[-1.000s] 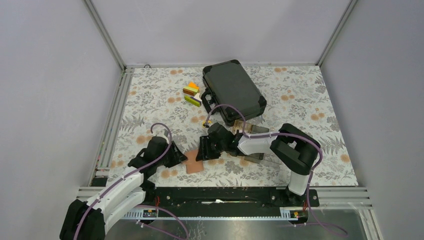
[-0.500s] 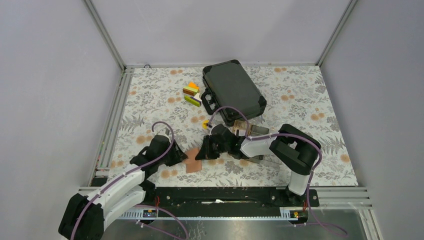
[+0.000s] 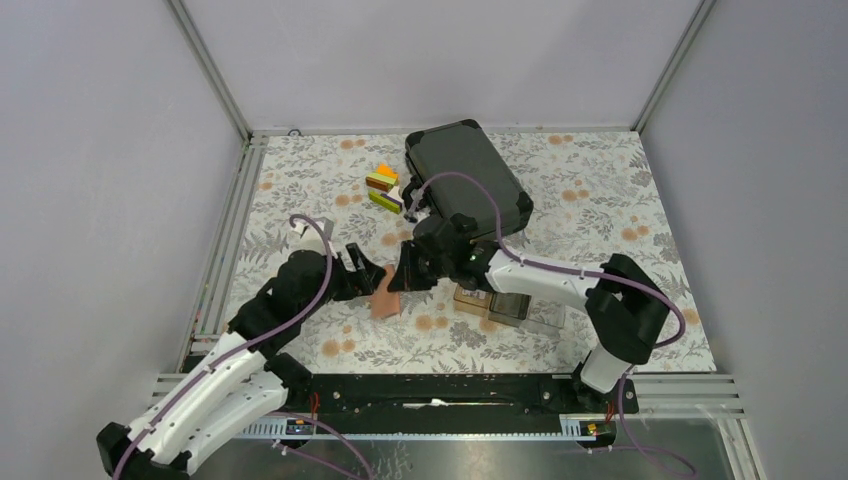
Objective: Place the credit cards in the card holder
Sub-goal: Pick up the card holder from the center of the board, then close the card holder.
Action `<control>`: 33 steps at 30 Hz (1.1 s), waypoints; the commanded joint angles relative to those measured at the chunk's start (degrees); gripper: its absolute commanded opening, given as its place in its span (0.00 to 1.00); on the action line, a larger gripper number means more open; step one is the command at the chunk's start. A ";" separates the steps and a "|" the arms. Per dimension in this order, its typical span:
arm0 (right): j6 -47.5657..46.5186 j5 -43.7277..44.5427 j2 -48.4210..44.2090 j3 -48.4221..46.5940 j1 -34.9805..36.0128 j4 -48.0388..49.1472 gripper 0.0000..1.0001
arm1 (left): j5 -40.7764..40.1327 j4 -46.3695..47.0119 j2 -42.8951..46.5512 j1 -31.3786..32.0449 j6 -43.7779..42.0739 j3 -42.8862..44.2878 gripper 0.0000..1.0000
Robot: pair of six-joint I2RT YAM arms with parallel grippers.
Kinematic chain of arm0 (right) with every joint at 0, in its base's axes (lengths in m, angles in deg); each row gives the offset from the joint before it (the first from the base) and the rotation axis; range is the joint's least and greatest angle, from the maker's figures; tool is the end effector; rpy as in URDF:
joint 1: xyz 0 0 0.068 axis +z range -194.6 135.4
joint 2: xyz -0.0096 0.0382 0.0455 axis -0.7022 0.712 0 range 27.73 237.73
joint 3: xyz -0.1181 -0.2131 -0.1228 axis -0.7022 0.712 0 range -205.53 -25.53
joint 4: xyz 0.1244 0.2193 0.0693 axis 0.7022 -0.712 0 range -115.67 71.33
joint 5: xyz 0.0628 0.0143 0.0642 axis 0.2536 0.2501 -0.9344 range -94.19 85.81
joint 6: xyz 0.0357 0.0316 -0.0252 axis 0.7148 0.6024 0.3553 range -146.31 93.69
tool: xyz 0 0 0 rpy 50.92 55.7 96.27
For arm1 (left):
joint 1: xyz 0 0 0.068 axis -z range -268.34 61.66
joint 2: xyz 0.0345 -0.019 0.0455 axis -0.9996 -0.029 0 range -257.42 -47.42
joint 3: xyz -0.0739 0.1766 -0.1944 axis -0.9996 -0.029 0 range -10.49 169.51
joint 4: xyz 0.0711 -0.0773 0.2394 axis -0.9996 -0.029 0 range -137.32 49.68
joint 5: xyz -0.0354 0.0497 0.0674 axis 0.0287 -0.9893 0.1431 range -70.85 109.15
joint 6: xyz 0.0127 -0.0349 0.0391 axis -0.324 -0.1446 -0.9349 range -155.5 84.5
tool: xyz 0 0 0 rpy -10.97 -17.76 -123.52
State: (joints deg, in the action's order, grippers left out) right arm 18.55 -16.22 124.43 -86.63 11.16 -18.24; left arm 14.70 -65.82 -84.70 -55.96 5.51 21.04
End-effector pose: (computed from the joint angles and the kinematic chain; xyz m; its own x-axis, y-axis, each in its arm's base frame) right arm 0.2042 0.3133 0.2191 -0.8677 -0.0488 -0.4947 -0.4125 0.6261 0.6617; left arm 0.1310 -0.0797 0.2518 -0.6442 -0.3663 -0.6714 0.0729 0.8444 -0.5307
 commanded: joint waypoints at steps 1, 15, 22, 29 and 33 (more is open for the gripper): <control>-4.31 4.66 -4.97 -8.05 -2.30 -11.94 0.00 | -4.27 4.18 2.35 7.94 -6.19 4.55 0.81; -2.34 8.17 -6.29 -16.49 -4.18 -20.08 0.00 | -24.62 9.34 -9.54 29.70 -9.77 8.50 0.90; -0.27 8.20 -5.85 -17.87 -4.18 -20.87 0.00 | -42.39 5.00 -19.50 36.16 -7.35 13.47 0.92; 2.10 9.65 -5.57 -18.39 -4.18 -20.77 0.00 | -57.42 0.04 -29.39 42.39 -6.84 18.67 0.66; 3.30 9.77 -6.09 -17.83 -4.18 -20.08 0.00 | -60.66 -2.21 -33.17 43.09 -5.17 19.57 0.41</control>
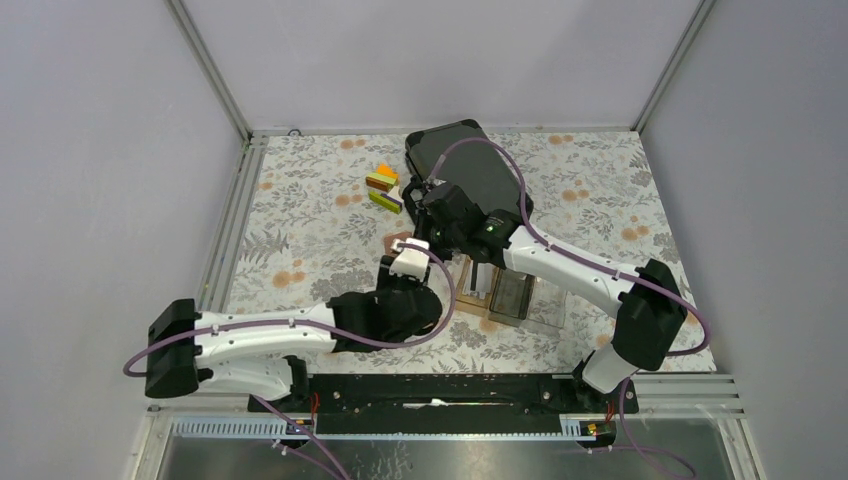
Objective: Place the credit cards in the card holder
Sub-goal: Close the card holder.
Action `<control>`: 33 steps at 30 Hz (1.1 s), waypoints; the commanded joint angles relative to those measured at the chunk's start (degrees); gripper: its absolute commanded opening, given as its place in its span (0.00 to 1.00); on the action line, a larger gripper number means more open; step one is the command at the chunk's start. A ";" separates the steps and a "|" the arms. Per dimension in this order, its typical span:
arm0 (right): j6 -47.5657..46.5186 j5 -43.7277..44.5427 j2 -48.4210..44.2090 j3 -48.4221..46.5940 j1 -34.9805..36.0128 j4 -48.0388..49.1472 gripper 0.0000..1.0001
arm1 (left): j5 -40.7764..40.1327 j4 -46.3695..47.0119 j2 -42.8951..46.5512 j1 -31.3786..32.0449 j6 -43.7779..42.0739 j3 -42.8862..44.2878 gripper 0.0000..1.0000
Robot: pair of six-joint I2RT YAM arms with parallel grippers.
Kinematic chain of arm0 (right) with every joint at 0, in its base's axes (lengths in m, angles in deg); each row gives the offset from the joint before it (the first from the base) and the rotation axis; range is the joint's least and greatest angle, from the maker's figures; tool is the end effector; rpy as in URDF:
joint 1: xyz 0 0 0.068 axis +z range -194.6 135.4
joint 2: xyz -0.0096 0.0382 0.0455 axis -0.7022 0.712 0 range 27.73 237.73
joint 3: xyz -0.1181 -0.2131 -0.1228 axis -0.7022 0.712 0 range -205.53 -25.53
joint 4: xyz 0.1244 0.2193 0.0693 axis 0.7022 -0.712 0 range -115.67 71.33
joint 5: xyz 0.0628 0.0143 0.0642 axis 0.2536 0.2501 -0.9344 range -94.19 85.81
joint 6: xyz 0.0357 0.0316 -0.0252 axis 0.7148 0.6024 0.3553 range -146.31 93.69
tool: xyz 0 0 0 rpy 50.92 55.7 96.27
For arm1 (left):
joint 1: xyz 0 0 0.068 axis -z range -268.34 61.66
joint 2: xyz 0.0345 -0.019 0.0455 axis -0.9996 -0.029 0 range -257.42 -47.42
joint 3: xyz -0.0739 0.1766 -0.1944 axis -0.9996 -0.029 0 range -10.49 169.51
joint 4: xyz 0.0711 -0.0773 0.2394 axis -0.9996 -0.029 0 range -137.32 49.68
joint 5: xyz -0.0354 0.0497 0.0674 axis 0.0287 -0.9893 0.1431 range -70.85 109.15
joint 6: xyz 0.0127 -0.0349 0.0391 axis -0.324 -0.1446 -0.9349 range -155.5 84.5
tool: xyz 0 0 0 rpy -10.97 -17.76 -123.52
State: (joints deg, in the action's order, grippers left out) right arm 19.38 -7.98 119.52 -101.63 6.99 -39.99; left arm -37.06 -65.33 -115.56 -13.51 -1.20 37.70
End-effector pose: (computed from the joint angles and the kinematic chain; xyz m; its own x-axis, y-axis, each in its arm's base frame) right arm 0.2267 0.2898 0.3029 -0.8442 0.0844 -0.5293 -0.3015 0.7416 0.5992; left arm 0.0911 -0.2227 0.2651 -0.3686 0.1614 -0.9155 0.2119 0.9735 0.0863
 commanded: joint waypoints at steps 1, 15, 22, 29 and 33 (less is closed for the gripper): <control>2.69 1.70 -1.26 -2.77 0.00 1.70 0.00 | -9.65 -3.88 -3.30 0.73 2.31 3.35 0.40; -0.97 7.19 -9.15 1.51 -3.49 3.44 0.67 | -11.53 -14.50 -5.07 0.37 11.65 7.08 0.00; -4.41 4.36 -19.02 10.07 -13.16 5.11 0.84 | 2.93 -1.30 8.12 -6.31 8.15 -0.84 0.00; -7.70 -17.54 -30.66 24.40 -15.89 28.02 0.94 | 31.65 18.49 28.49 -17.74 5.86 -11.80 0.00; -2.96 -27.84 -31.22 27.82 -15.92 39.65 0.93 | 43.59 20.82 32.05 -21.58 6.59 -10.38 0.00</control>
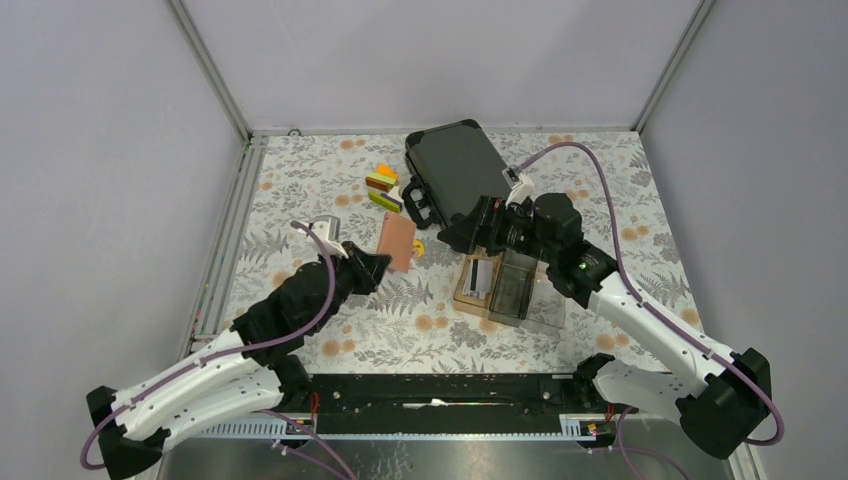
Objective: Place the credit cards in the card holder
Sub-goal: Close the card holder.
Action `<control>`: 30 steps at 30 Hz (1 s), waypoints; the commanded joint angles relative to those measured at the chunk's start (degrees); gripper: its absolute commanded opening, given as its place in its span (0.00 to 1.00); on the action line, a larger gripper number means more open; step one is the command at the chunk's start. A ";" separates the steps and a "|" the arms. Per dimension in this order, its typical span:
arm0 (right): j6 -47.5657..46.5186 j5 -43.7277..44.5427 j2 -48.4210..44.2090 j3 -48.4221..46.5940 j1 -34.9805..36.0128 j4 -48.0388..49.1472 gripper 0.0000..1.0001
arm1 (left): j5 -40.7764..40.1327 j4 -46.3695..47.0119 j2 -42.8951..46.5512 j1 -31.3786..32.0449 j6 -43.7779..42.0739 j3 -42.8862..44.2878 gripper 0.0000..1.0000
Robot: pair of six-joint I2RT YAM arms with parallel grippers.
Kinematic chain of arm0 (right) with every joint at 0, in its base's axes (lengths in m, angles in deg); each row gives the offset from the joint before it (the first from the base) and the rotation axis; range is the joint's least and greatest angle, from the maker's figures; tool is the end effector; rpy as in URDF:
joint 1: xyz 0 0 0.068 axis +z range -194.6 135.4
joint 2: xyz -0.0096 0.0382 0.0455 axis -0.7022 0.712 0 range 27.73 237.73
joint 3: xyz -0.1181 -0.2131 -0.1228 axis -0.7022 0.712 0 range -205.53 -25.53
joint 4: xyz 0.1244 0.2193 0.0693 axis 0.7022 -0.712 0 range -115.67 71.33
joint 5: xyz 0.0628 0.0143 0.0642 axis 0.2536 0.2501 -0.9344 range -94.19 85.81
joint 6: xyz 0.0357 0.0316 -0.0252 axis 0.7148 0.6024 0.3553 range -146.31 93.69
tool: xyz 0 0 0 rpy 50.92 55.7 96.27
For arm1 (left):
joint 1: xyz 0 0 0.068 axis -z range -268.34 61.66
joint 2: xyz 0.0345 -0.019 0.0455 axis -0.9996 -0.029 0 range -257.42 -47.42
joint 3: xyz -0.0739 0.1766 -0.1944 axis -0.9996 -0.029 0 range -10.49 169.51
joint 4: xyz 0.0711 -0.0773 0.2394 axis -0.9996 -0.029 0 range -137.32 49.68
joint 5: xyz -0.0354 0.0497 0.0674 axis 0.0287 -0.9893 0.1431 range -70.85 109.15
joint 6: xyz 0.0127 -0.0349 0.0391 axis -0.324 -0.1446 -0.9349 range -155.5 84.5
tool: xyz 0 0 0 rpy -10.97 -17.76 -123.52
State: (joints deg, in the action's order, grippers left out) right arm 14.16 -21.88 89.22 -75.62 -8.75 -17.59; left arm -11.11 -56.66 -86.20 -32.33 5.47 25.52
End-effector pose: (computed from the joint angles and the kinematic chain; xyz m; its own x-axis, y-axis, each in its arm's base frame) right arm 0.1981 0.1566 0.3365 -0.6300 0.3077 -0.7131 -0.5146 0.5223 0.6800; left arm 0.1048 -0.1232 0.2927 -0.4333 -0.3706 -0.8215 0.2196 0.8407 -0.4951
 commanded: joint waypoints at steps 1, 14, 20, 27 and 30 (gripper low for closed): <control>3.30 -14.97 -0.67 2.13 -0.17 18.59 0.93 | 19.73 12.91 2.90 -3.25 0.52 1.94 0.00; 4.94 -16.57 3.26 -0.55 -0.12 17.52 0.92 | 31.46 31.16 5.71 -4.34 9.45 -4.59 0.00; 10.52 -21.50 6.02 -1.29 -0.14 26.05 0.68 | 34.41 33.53 2.72 -4.72 11.95 -5.55 0.00; 9.10 -24.10 7.91 -2.94 0.00 23.91 0.04 | 38.13 29.53 0.24 -6.00 11.22 -2.81 0.55; 5.66 -27.02 8.75 -5.27 -0.02 18.68 0.00 | 39.33 24.87 -0.27 -7.16 9.91 -0.87 0.75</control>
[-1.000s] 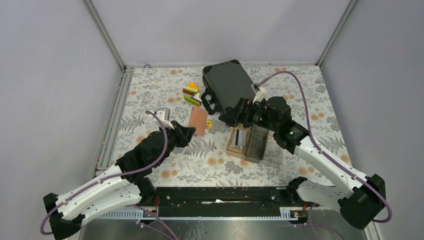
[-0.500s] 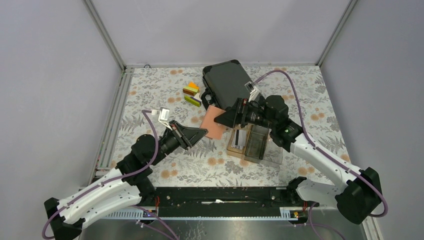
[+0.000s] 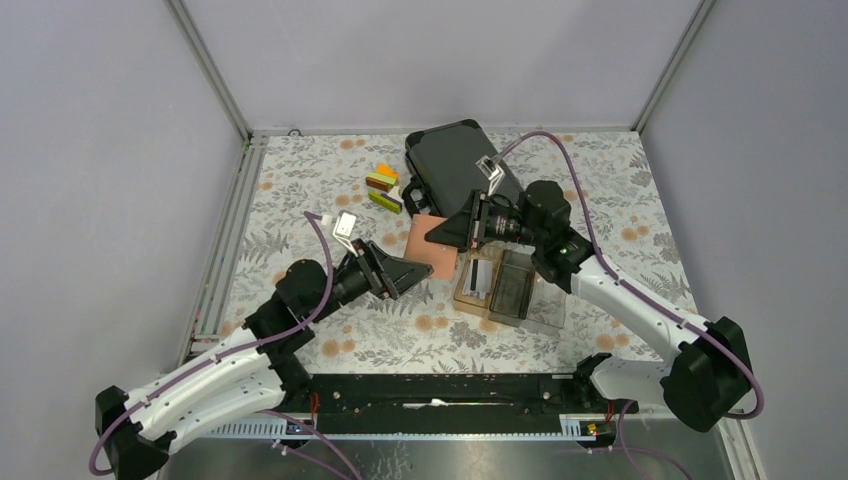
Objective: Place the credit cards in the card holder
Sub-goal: Close the card holder.
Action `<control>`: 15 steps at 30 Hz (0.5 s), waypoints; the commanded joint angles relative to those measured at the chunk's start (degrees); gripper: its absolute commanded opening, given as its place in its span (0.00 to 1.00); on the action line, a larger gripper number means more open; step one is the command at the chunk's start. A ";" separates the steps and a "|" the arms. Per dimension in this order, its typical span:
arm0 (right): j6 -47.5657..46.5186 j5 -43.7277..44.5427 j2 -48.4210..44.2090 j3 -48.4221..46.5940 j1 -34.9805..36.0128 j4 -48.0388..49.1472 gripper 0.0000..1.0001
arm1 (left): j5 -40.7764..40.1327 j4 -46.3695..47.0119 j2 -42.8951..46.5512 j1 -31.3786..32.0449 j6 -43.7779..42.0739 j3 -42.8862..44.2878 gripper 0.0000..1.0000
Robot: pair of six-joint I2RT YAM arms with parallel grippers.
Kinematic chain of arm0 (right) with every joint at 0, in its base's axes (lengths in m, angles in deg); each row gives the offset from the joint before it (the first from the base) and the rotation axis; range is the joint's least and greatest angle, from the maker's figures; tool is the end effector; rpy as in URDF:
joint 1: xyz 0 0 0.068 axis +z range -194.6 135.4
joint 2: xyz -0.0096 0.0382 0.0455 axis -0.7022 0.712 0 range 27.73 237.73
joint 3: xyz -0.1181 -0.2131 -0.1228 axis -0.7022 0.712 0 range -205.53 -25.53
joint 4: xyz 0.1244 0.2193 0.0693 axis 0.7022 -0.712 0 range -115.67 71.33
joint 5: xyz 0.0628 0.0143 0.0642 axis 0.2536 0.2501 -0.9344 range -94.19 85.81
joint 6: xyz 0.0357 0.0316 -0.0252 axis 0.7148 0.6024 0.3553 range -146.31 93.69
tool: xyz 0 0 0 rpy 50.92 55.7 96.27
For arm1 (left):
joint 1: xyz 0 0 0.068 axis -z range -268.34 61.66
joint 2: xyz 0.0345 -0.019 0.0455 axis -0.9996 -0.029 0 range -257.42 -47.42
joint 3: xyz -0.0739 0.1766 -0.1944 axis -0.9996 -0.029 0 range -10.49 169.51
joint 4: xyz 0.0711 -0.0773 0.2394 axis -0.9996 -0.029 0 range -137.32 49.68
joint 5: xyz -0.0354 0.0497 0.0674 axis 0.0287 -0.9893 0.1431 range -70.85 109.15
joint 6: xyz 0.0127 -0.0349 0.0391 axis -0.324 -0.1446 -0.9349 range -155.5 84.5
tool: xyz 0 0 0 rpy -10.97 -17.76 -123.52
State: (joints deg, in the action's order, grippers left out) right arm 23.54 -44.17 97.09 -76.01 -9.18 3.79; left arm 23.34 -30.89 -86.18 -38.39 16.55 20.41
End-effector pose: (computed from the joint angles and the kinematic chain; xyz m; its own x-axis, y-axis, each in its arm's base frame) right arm 0.2143 0.1806 0.3443 -0.7061 0.2164 -0.6742 -0.6622 0.1352 0.7370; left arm 0.1103 -0.1352 0.3078 -0.6283 -0.4749 -0.6162 0.5121 0.3437 -0.7871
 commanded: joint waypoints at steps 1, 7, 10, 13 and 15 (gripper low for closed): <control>-5.20 -5.88 1.44 -5.95 0.41 -4.80 0.00 | 5.98 -1.33 -0.46 -1.55 -1.26 4.43 0.78; -9.75 -10.77 2.69 -8.99 0.41 -11.15 0.00 | 12.32 1.38 -3.66 -3.50 -0.37 4.68 0.65; -10.94 -10.89 3.55 -9.65 0.42 -13.17 0.00 | 15.02 2.85 -6.27 -3.46 -0.05 5.37 0.58; -12.62 -10.25 4.88 -10.85 0.63 -16.04 0.00 | 17.23 5.01 -8.01 -3.46 0.67 5.31 0.47; -13.94 -9.29 5.75 -12.11 1.13 -18.10 0.03 | 18.18 6.77 -8.69 -3.46 1.31 4.86 0.39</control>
State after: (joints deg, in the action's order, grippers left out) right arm 13.04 -52.87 101.55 -83.83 -9.08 -10.92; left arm 36.36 -31.63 -94.12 -41.69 17.20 22.81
